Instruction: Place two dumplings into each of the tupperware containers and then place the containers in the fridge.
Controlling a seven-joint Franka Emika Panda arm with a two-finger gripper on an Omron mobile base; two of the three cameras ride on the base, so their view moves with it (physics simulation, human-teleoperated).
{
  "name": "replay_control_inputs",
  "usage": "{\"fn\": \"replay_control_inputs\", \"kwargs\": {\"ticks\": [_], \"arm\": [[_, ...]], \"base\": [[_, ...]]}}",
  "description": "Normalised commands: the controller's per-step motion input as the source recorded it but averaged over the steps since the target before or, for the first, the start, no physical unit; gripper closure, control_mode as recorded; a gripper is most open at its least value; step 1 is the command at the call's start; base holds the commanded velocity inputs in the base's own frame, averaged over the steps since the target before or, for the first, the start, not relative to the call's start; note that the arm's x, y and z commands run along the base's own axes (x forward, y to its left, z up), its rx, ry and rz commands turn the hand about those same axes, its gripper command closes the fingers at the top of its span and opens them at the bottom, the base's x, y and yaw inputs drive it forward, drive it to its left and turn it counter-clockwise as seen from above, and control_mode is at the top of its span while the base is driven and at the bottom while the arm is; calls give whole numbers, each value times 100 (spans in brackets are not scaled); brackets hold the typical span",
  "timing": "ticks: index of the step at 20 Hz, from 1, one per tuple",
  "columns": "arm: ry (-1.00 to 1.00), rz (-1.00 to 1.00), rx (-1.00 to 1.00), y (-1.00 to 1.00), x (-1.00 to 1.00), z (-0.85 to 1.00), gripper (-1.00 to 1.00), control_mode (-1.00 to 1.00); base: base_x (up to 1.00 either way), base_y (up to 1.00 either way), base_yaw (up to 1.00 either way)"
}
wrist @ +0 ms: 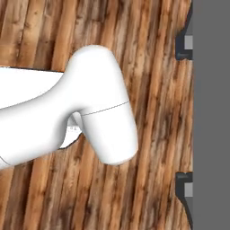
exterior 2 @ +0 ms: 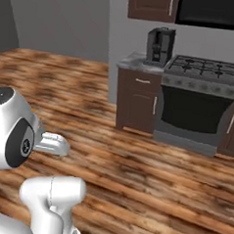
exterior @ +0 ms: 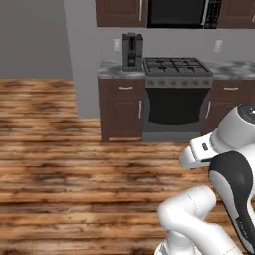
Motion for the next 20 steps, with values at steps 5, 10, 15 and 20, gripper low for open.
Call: {"fn": "replay_control_inputs", "kwargs": {"ticks": [5, 10, 15, 20], "arm": [[0, 0, 0, 0, 0, 0, -100, 100], [0, 0, 0, 0, 0, 0, -100, 100], [0, 0, 0, 0, 0, 0, -100, 100], [0, 0, 0, 0, 0, 0, -100, 100]], "base": [[43, 66, 62], [76, 42, 47], [100, 4, 39], [100, 0, 38]]}}
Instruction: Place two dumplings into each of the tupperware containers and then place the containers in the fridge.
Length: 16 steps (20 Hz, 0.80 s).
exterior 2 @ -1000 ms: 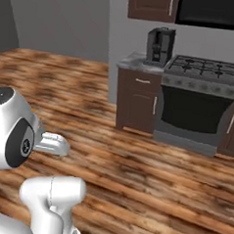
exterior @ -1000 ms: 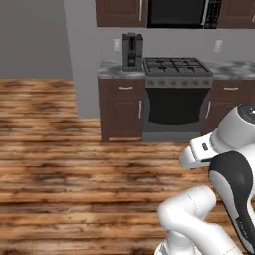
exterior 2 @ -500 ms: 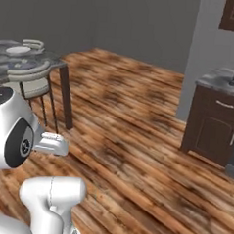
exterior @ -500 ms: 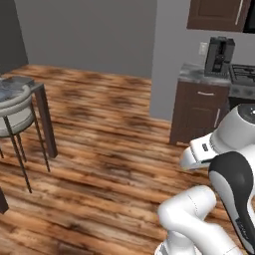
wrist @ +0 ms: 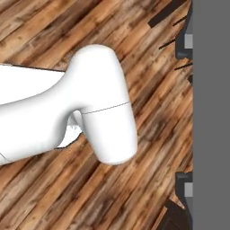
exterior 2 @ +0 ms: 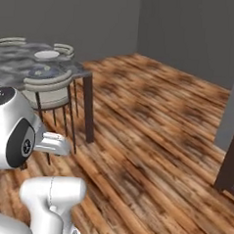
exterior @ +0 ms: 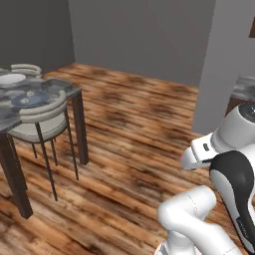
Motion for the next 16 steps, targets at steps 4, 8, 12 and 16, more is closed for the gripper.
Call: {"fn": "replay_control_inputs", "kwargs": {"ticks": [4, 8, 12, 16], "arm": [[0, 0, 0, 0, 0, 0, -100, 100], [0, 0, 0, 0, 0, 0, -100, 100], [0, 0, 0, 0, 0, 0, -100, 100], [0, 0, 0, 0, 0, 0, -100, 100]], "base": [[100, -2, 39], [100, -17, 37], [100, -37, 34], [100, -41, 31]]}}
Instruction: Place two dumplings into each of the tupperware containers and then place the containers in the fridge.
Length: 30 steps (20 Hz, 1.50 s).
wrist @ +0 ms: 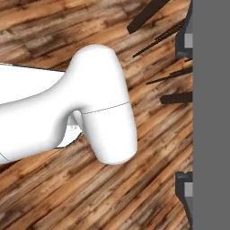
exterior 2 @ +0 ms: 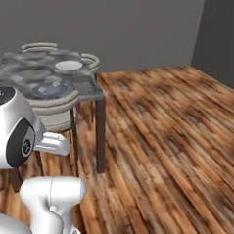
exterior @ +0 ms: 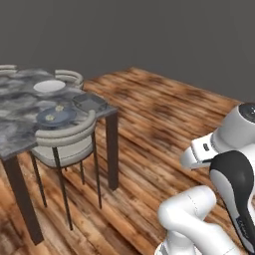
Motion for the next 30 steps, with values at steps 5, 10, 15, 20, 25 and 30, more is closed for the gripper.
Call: {"fn": "replay_control_inputs", "kwargs": {"ticks": [5, 10, 15, 20, 25, 30], "arm": [[0, 0, 0, 0, 0, 0, -100, 100], [0, 0, 0, 0, 0, 0, -100, 100], [0, 0, 0, 0, 0, 0, -100, 100], [0, 0, 0, 0, 0, 0, -100, 100], [0, 0, 0, 0, 0, 0, -100, 100], [0, 0, 0, 0, 0, 0, -100, 100]], "base": [[100, -14, 24], [100, -7, 13], [94, -20, 14], [85, -19, 14], [59, -8, 11], [46, 0, 15]]}}
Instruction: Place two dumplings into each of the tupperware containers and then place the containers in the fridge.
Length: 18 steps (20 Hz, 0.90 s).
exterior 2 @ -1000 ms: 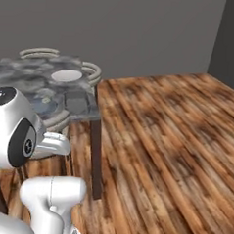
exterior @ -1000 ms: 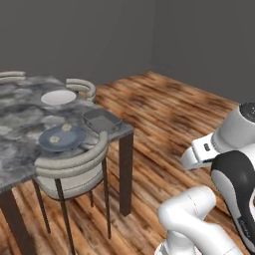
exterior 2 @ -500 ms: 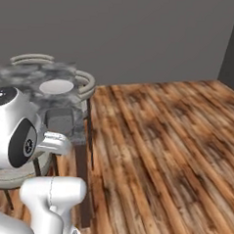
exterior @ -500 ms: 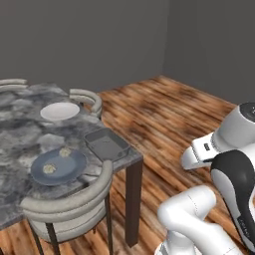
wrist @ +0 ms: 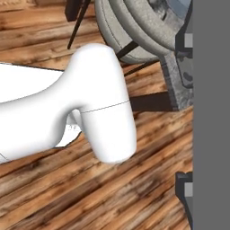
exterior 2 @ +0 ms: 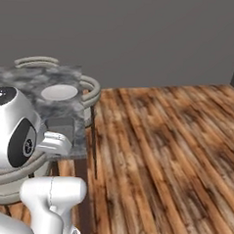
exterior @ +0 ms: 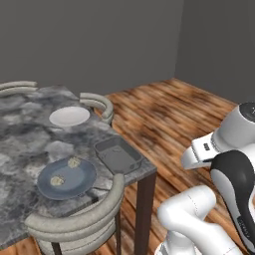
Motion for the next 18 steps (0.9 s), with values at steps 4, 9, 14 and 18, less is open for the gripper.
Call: {"fn": "replay_control_inputs", "kwargs": {"ticks": [4, 9, 14, 18], "arm": [[0, 0, 0, 0, 0, 0, -100, 100], [0, 0, 0, 0, 0, 0, -100, 100], [0, 0, 0, 0, 0, 0, -100, 100], [0, 0, 0, 0, 0, 0, -100, 100]], "base": [[75, -16, 22], [71, -37, 21], [80, -33, 23], [78, -38, 25]]}}
